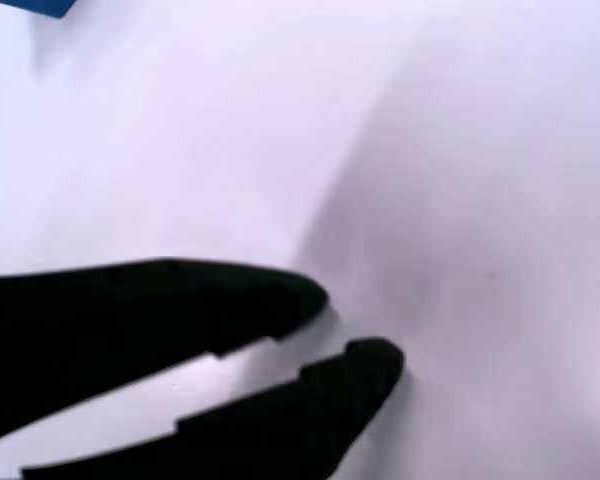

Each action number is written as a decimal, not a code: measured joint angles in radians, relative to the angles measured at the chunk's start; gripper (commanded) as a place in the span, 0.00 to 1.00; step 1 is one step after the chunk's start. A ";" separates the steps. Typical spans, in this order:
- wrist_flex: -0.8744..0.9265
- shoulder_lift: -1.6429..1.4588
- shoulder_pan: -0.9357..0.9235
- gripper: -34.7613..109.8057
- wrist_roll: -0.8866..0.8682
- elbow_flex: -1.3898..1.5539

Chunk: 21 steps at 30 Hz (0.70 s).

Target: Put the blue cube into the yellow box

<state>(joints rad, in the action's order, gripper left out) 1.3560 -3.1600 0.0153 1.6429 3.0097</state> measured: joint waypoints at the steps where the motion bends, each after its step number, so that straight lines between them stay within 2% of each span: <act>1: 0.011 0.044 0.021 0.36 -0.008 -0.048; 7: 0.055 0.175 0.195 0.37 -0.098 -0.380; 12: 0.055 0.350 0.334 0.50 -0.164 -0.630; 21: 0.055 0.719 0.417 0.58 -0.178 -0.943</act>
<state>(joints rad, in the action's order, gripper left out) 1.4113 -2.4406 0.4326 1.4650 2.0663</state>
